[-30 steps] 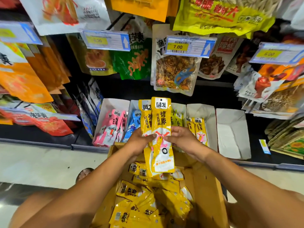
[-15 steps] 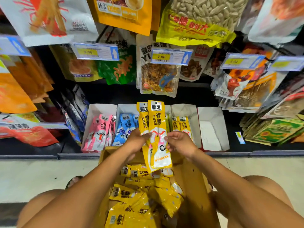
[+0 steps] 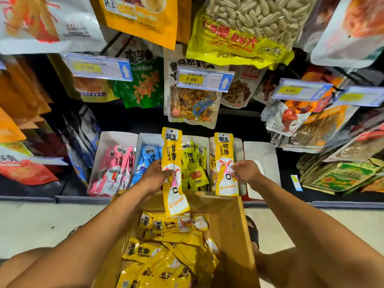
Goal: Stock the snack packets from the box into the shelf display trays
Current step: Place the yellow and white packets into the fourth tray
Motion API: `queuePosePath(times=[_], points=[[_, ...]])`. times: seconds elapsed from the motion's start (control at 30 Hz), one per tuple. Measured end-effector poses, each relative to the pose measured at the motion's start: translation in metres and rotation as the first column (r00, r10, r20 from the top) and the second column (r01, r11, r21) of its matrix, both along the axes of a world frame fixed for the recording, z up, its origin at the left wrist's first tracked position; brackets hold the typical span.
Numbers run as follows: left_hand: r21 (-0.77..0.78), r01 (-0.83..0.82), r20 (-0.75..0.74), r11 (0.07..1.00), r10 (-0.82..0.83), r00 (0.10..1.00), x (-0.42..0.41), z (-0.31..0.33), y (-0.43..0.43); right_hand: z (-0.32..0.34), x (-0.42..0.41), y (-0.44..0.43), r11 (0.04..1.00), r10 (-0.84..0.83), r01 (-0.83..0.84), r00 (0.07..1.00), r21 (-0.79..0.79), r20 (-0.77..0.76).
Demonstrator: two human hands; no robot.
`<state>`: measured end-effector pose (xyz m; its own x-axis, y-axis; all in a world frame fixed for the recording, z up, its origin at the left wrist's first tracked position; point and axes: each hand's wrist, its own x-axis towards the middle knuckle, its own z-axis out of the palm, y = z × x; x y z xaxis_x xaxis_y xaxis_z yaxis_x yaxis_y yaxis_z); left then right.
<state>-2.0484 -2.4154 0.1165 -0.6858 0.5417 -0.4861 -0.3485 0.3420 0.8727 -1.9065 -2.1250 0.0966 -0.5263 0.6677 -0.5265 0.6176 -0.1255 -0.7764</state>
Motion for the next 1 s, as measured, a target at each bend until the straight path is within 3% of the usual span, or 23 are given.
queuePosePath(times=[0.27, 0.63, 0.87, 1.0], points=[[0.027, -0.043, 0.036, 0.999, 0.042, 0.998, -0.015, -0.018, -0.002, -0.063, -0.027, 0.047, 0.999, -0.043, 0.039, 0.988, 0.032, 0.147], [0.042, -0.073, 0.027, 0.996, 0.072, 0.997, -0.025, -0.03, -0.008, -0.149, -0.049, 0.053, 0.996, 0.081, -0.086, 0.968, 0.012, 0.238], [0.039, -0.1, 0.02, 0.994, 0.099, 0.995, -0.032, -0.032, -0.01, -0.18, -0.05, 0.033, 0.956, 0.133, -0.206, 0.938, 0.208, 0.321], [0.043, -0.104, 0.024, 0.994, 0.103, 0.994, -0.033, -0.032, -0.011, -0.174, -0.051, 0.03, 0.938, 0.188, -0.261, 0.936, 0.228, 0.299]])
